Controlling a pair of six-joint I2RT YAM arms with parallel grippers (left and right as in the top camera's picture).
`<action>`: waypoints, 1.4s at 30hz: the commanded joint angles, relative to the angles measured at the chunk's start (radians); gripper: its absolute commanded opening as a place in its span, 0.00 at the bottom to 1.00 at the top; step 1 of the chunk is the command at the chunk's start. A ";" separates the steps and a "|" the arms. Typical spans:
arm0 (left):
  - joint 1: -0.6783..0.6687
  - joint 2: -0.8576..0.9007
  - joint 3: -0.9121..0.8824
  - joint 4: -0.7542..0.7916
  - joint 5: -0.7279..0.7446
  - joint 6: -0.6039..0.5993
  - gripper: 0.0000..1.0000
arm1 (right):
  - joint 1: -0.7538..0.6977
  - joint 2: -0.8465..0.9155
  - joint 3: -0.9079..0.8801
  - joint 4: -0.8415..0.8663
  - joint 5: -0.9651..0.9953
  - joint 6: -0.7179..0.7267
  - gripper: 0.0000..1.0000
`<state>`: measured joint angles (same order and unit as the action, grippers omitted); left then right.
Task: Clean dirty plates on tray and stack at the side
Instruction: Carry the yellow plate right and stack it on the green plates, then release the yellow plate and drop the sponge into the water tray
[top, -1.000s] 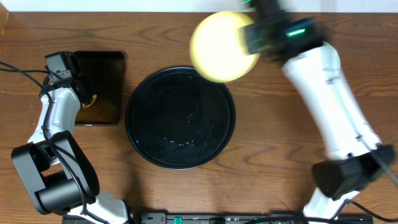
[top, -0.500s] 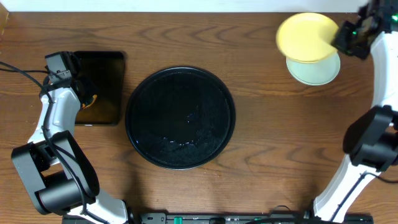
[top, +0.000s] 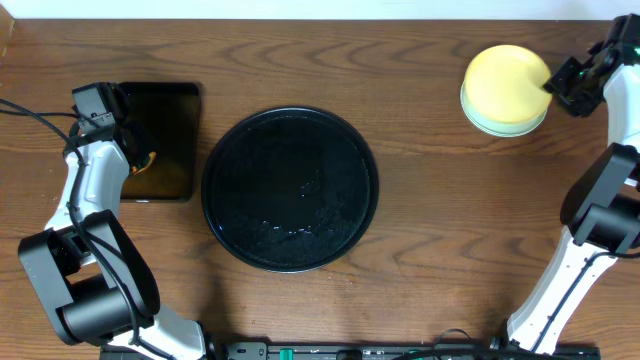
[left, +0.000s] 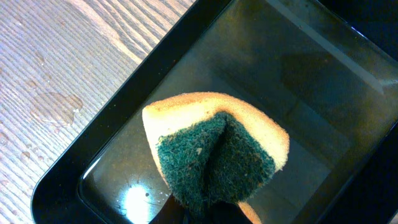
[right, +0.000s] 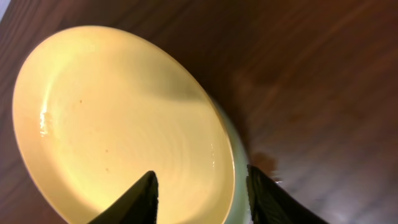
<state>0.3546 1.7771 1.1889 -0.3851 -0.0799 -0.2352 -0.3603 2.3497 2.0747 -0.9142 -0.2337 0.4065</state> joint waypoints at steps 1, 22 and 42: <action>0.003 -0.004 -0.003 0.002 0.003 -0.005 0.07 | 0.032 0.000 -0.001 -0.005 -0.106 -0.038 0.42; 0.003 -0.209 -0.003 -0.005 0.122 -0.031 0.07 | 0.446 -0.278 -0.001 -0.215 -0.190 -0.360 0.78; 0.007 -0.286 0.027 -0.068 0.328 -0.024 0.07 | 0.885 -0.193 -0.001 -0.140 0.024 -0.353 0.99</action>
<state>0.3576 1.6821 1.1824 -0.4236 0.1413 -0.2577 0.5301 2.1593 2.0708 -1.0565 -0.2565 0.0624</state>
